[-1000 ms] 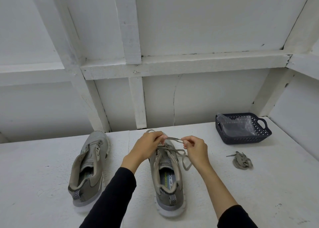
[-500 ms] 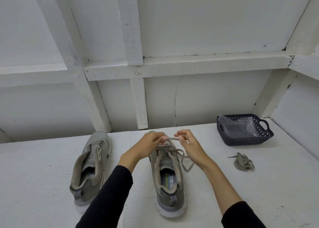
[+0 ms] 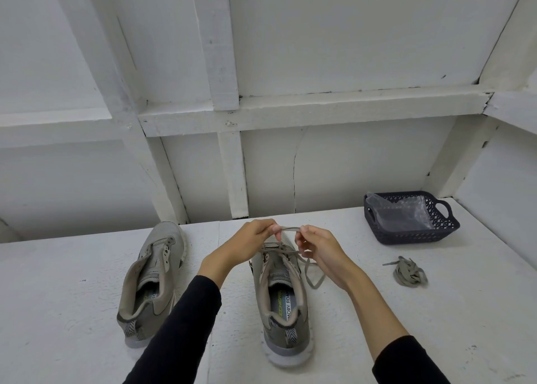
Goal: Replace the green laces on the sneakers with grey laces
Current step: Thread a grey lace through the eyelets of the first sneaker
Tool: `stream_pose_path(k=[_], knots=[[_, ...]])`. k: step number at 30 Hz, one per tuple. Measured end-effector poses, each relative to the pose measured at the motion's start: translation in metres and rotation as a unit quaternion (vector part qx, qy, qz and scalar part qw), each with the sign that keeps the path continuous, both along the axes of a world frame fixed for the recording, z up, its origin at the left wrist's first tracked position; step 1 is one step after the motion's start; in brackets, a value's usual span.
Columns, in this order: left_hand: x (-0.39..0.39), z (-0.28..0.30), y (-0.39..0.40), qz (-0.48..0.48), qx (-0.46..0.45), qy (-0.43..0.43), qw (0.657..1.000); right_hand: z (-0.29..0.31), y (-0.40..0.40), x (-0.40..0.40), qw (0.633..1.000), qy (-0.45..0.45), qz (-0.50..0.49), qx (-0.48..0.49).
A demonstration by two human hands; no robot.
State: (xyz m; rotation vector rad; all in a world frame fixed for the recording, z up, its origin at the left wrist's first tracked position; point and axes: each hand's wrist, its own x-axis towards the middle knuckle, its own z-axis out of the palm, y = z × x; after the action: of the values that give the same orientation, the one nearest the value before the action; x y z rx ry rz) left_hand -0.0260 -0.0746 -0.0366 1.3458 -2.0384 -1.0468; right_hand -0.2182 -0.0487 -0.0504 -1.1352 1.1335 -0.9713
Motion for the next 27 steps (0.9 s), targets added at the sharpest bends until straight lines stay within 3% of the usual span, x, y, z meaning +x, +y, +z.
stream_pose_path(k=[7, 27], knots=[[-0.002, -0.001, 0.005, -0.002, -0.002, -0.004, 1.000, -0.011, 0.002, -0.009, 0.997, -0.020, -0.067, -0.024], [0.002, -0.010, 0.004, 0.033, -0.006, -0.043, 0.999, -0.016, 0.002, -0.020, 0.995, 0.057, -0.065, -0.048]])
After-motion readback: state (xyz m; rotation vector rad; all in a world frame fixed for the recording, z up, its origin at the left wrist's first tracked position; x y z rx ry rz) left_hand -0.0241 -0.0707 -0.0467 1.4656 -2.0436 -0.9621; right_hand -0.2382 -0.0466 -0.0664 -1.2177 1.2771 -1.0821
